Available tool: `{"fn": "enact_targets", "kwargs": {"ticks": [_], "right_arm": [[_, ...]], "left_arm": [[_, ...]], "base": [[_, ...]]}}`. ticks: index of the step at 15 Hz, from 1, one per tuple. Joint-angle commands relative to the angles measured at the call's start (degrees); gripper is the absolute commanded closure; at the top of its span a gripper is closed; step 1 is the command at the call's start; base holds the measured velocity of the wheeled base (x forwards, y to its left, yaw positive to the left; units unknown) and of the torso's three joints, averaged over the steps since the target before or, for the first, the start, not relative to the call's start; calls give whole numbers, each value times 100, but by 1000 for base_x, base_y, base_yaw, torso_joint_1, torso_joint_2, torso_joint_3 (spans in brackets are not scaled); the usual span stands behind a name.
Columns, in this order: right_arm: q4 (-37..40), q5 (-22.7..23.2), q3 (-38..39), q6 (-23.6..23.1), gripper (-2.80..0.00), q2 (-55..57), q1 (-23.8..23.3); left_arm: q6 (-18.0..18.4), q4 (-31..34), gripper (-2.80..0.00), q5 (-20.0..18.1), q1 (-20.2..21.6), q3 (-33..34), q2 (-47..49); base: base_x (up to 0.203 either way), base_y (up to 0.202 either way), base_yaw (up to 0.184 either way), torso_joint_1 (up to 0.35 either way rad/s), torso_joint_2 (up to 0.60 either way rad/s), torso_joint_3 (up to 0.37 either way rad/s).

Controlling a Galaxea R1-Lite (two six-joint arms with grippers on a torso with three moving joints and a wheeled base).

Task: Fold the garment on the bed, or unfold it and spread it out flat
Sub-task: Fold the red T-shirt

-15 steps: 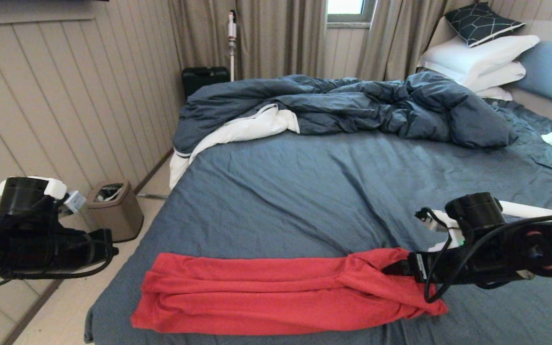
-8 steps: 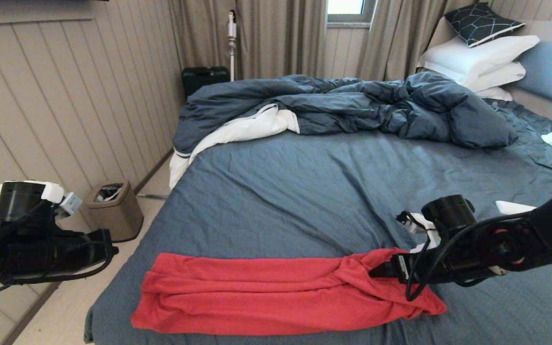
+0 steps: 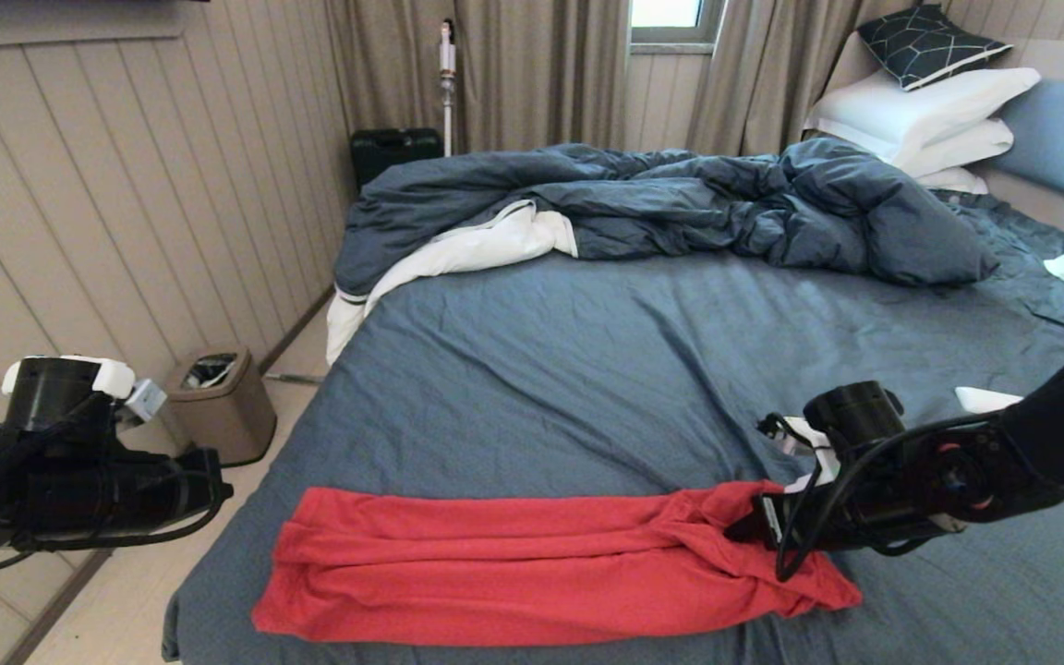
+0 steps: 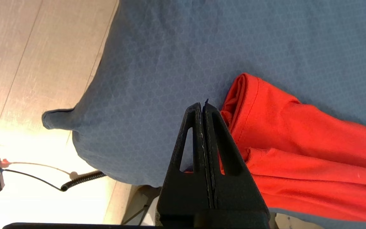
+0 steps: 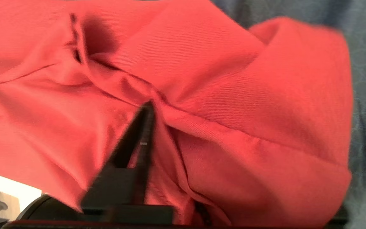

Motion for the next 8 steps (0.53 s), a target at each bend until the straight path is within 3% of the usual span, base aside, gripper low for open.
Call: {"fn": "enact_targets", "kwargs": {"ticks": [1,8], "right_arm": [[1,-2,24,-8,0,-153,-33],[183,-21,-17,-77,0,-441,-358]], "left_arm": [[-23,-7,0,-6,0,1,47],[-199,-7,0,-6,0,36,40]], "base": [[0,0,0,0,0,0],[0,0,0,0,0,0]]}}
